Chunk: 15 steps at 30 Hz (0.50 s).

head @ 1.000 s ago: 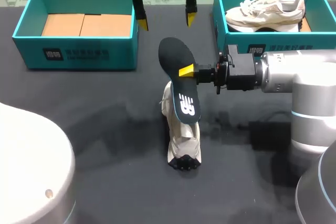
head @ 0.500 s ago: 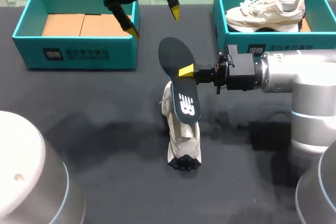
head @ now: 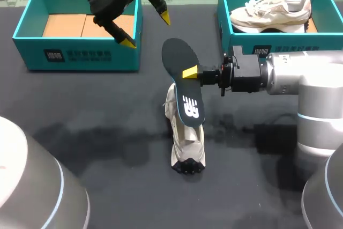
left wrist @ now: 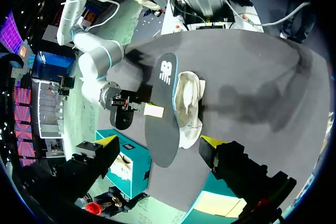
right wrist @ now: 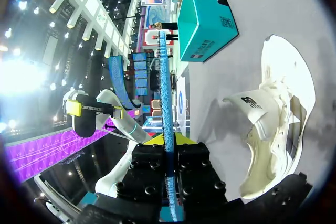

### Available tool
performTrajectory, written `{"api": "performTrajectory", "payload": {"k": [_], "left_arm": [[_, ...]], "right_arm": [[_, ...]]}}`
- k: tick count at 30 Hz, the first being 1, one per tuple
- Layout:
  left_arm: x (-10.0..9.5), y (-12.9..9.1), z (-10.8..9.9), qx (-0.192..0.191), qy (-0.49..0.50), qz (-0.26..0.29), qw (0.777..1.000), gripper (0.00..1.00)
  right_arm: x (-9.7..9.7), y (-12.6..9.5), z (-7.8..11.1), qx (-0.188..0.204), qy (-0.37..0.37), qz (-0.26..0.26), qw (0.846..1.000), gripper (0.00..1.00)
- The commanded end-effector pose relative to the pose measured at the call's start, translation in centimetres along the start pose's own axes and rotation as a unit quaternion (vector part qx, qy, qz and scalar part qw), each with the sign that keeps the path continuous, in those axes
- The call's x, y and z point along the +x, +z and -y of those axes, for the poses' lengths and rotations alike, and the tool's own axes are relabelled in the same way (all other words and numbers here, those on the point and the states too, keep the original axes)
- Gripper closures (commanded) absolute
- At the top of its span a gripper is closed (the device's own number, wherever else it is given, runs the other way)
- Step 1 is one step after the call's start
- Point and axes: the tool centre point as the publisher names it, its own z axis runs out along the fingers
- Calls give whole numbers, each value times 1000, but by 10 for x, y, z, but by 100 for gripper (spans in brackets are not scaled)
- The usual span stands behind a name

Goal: Take the shoe out of the shoebox, open the shoe tongue, remove and reinsert the insole, then place the shoe into the shoebox

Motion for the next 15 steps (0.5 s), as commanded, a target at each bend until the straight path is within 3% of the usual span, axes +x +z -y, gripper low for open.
{"api": "performTrajectory", "payload": {"k": [1,3,15], "left_arm": [[23,6,1,12,19,198,980,0],[30,13,-3,44,31,203,978,0],[30,13,-3,44,31,203,978,0]], "right_arm": [[0,1,1,-1,0,1,1000,100],[0,1,1,-1,0,1,1000,100],[0,1,1,-1,0,1,1000,100]]}}
